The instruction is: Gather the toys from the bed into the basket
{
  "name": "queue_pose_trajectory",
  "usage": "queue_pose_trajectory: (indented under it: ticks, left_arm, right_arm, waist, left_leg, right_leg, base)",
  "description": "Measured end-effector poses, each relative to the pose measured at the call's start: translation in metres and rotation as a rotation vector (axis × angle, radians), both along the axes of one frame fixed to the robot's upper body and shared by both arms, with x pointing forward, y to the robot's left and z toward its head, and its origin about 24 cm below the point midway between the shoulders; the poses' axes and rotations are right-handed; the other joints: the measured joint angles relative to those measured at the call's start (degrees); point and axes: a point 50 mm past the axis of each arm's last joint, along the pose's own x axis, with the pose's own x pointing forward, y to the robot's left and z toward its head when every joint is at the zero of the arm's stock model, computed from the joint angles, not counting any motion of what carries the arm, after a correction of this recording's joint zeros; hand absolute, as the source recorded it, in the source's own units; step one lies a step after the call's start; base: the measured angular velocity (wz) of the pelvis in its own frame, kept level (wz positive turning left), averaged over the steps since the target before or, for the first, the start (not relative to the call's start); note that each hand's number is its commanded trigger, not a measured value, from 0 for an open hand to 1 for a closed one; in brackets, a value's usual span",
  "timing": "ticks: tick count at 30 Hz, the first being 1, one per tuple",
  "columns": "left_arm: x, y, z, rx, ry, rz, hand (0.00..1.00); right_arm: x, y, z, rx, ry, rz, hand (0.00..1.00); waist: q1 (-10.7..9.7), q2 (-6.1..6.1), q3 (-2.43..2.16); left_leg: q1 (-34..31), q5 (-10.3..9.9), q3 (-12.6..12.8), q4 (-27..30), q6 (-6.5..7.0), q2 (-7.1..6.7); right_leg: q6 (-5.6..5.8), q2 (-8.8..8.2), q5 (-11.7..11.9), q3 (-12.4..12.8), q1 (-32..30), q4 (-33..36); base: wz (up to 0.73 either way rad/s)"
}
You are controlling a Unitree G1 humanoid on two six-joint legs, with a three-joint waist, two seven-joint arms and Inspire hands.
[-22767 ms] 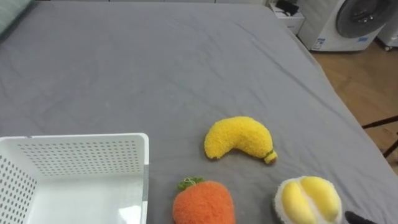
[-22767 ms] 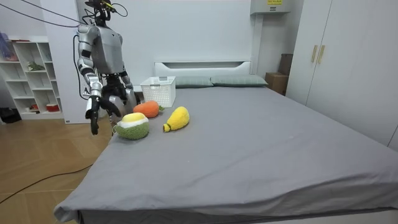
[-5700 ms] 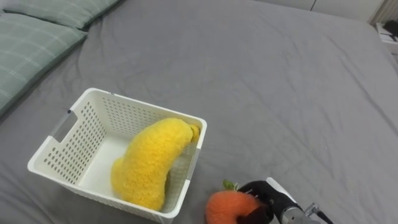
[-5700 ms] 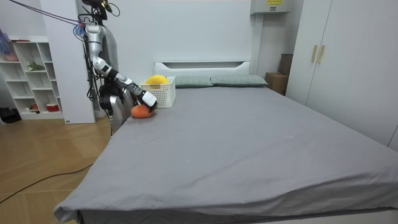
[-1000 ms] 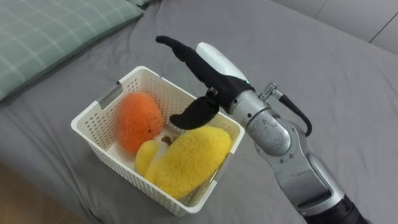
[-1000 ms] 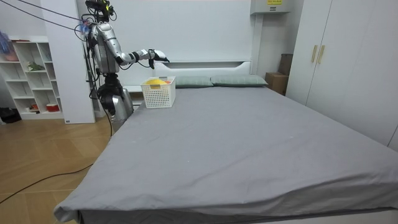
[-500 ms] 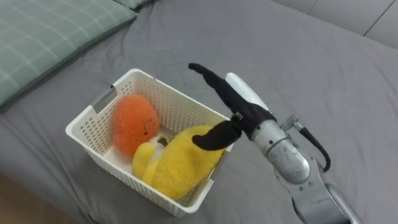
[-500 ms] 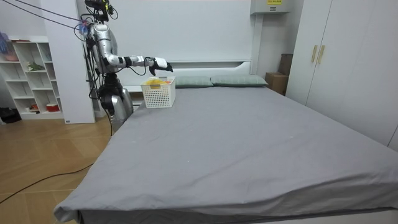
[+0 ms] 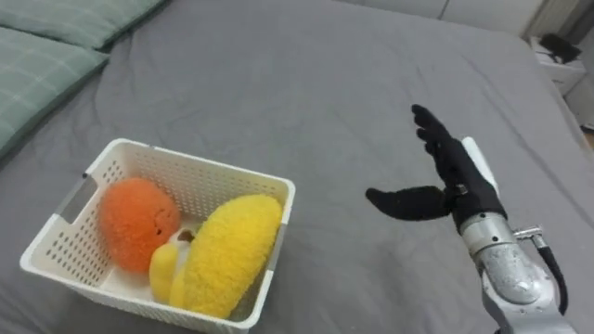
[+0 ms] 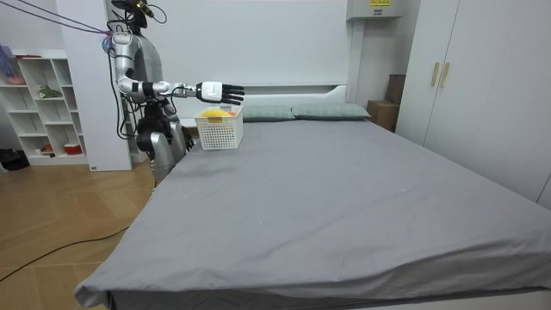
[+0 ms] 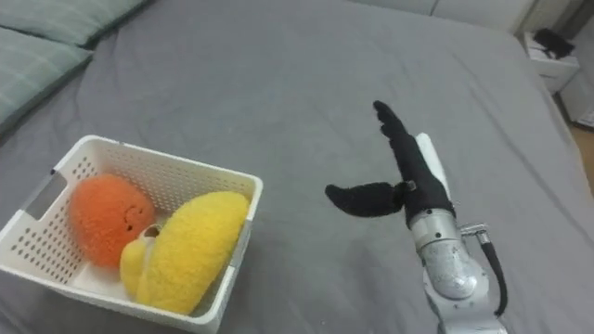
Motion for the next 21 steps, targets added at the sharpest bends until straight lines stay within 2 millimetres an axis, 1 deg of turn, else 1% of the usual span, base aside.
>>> queue_pose_trajectory:
  ticks: [1,2,3,5,6,7,9,10,11,12,14,15,16,17,18,19,21]
  left_arm:
    - [-0.001,0.0,0.0,0.001,0.002,0.001,0.0]
    - [-0.002,0.0,0.0,0.002,0.004,0.002,0.0]
    - [-0.003,0.0,0.0,0.004,0.007,0.004,0.0]
    - [-0.007,-0.001,-0.001,0.014,0.021,0.015,0.0]
    - [-0.011,-0.002,-0.002,0.02,0.033,0.018,0.0]
    - [-0.013,-0.003,-0.002,0.023,0.041,0.018,0.0]
    - [-0.017,-0.005,-0.003,0.033,0.054,0.022,0.0]
    - [-0.018,-0.005,-0.003,0.036,0.058,0.024,0.0]
    - [-0.019,-0.006,-0.003,0.036,0.063,0.027,0.0]
    - [-0.022,-0.007,-0.003,0.036,0.07,0.029,0.0]
    - [-0.023,-0.007,-0.003,0.037,0.071,0.039,0.0]
    - [-0.024,-0.007,-0.004,0.038,0.073,0.045,0.0]
    - [-0.024,-0.008,-0.004,0.038,0.075,0.044,0.0]
    - [-0.027,-0.008,-0.004,0.035,0.079,0.052,0.0]
    - [-0.031,-0.009,-0.004,0.032,0.084,0.062,0.0]
    - [-0.032,-0.009,-0.004,0.03,0.086,0.069,0.0]
    - [-0.033,-0.01,-0.005,0.024,0.088,0.074,0.0]
  right_arm:
    - [-0.001,-0.003,0.0,0.007,-0.002,-0.016,0.0]
    - [-0.002,-0.009,0.001,0.022,-0.008,-0.046,0.0]
    - [-0.003,-0.013,0.002,0.06,-0.016,-0.074,0.0]
    - [-0.008,-0.021,0.0,0.146,-0.022,-0.121,0.0]
    - [-0.011,-0.024,-0.003,0.185,-0.016,-0.152,0.0]
    - [-0.013,-0.025,-0.004,0.197,-0.012,-0.163,0.0]
    - [-0.016,-0.026,-0.008,0.291,-0.007,-0.203,0.0]
    - [-0.017,-0.027,-0.008,0.319,-0.008,-0.214,0.0]
    - [-0.018,-0.031,-0.011,0.384,-0.009,-0.245,0.0]
    - [-0.02,-0.035,-0.015,0.459,-0.006,-0.284,0.0]
    - [-0.024,-0.042,-0.024,0.582,0.009,-0.353,0.0]
    - [-0.026,-0.046,-0.03,0.643,0.02,-0.393,0.0]
    - [-0.027,-0.047,-0.032,0.678,0.024,-0.412,0.0]
    - [-0.029,-0.049,-0.037,0.784,0.025,-0.451,0.0]
    - [-0.032,-0.05,-0.042,0.877,0.024,-0.49,0.0]
    - [-0.033,-0.049,-0.044,0.923,0.021,-0.505,0.0]
    - [-0.039,-0.053,-0.055,1.115,0.017,-0.582,0.0]
  waist:
    - [-0.2,0.03,0.02]
    - [-0.72,0.16,0.09]
    - [-1.48,0.33,0.21]
    - [-2.25,0.48,0.2]
    - [-2.63,0.58,0.26]
    - [-2.82,0.68,0.3]
    - [-3.43,0.75,0.22]
    - [-3.62,0.82,0.26]
    - [-4.43,0.84,0.25]
    - [-4.81,0.93,0.21]
    - [-5.03,0.96,0.23]
    - [-5.08,1.14,0.33]
    - [-5.24,1.17,0.35]
    - [-5.58,1.39,0.45]
    - [-5.93,1.69,0.45]
    - [-6.13,1.88,0.45]
    - [-6.26,2.83,0.44]
  left_leg:
    - [-0.03,-0.01,0.13,0.0,0.01,0.01]
    - [0.05,-0.13,0.77,0.0,0.04,0.09]
    - [0.0,-0.41,1.13,0.03,0.04,0.2]
    - [0.37,-0.67,1.67,0.11,0.02,0.31]
    - [0.84,-0.89,2.45,0.13,0.01,0.5]
    - [0.92,-1.01,2.73,0.14,-0.01,0.58]
    - [0.89,-1.29,3.49,0.29,-0.16,0.79]
    - [0.89,-1.31,3.6,0.29,-0.16,0.8]
    - [0.93,-1.31,3.62,0.32,-0.16,0.8]
    - [1.01,-1.32,3.65,0.32,-0.15,0.81]
    - [1.07,-1.32,3.81,0.28,-0.15,0.83]
    - [1.16,-1.32,3.8,0.26,-0.15,0.83]
    - [1.22,-1.33,3.79,0.25,-0.15,0.83]
    - [1.44,-1.37,3.82,0.18,-0.16,0.85]
    - [1.61,-1.5,3.94,0.18,-0.19,0.9]
    - [1.64,-1.56,3.95,0.17,-0.2,0.92]
    - [1.76,-1.7,4.23,0.19,-0.17,0.91]
  right_leg:
    - [0.0,0.0,0.0,0.13,-0.08,0.04]
    - [0.01,0.07,0.01,0.65,-0.21,0.04]
    - [-0.01,0.13,0.07,0.81,-0.23,0.05]
    - [-0.01,0.27,0.08,1.35,-0.19,0.08]
    - [-0.01,0.4,0.08,1.74,-0.17,0.13]
    - [-0.01,0.5,0.08,2.0,-0.19,0.13]
    - [-0.06,0.82,0.11,3.02,-0.29,0.19]
    - [-0.07,0.83,0.12,3.07,-0.33,0.18]
    - [-0.07,0.84,0.12,3.07,-0.31,0.18]
    - [-0.06,0.86,0.12,3.07,-0.24,0.11]
    - [-0.06,0.89,0.12,3.12,-0.24,0.07]
    - [-0.06,0.9,0.12,3.15,-0.18,0.03]
    - [-0.06,0.91,0.12,3.16,-0.13,0.02]
    - [-0.06,0.93,0.12,3.13,0.04,0.01]
    - [-0.06,0.99,0.12,3.19,0.19,0.03]
    - [-0.06,1.03,0.11,3.27,0.21,0.05]
    - [-0.05,1.07,0.11,3.97,0.19,0.09]
  base:
    - [-0.19]
    - [-0.21]
    - [-0.21]
    - [-0.17]
    - [-0.21]
    - [-0.24]
    - [-0.22]
    - [-0.1]
    - [0.0]
    - [0.0]
    - [0.0]
    - [0.0]
    - [0.0]
    - [0.0]
    - [-0.03]
    - [-0.07]
    - [-0.09]
